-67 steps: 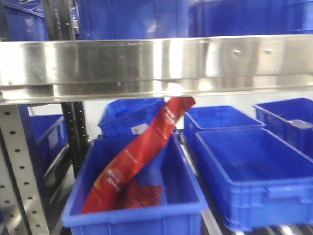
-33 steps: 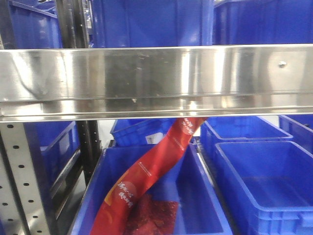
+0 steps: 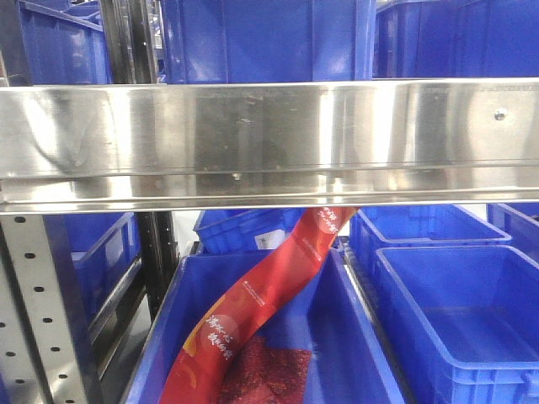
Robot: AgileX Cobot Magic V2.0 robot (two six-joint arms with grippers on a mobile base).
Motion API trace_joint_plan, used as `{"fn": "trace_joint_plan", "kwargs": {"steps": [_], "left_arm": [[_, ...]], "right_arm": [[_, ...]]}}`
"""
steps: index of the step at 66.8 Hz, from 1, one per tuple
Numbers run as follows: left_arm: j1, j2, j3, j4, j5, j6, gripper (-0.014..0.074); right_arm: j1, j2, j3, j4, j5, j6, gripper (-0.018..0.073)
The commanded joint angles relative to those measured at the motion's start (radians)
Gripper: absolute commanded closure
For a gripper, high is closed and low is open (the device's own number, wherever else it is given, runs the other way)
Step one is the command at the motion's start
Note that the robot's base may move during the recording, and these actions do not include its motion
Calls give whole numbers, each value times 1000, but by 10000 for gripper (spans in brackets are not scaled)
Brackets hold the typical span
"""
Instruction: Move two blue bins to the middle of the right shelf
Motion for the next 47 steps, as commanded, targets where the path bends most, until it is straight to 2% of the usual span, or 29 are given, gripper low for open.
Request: {"fn": "trace_joint_plan", "kwargs": {"steps": [1,47], "left_arm": [[-1,-25,-16,-1,-51,18,707],[-1,-25,-16,-1,-74,18,707]], "right_arm": [[-8,-15,-17,-27,-92,8,713],[-8,-15,-17,-27,-92,8,713]]}}
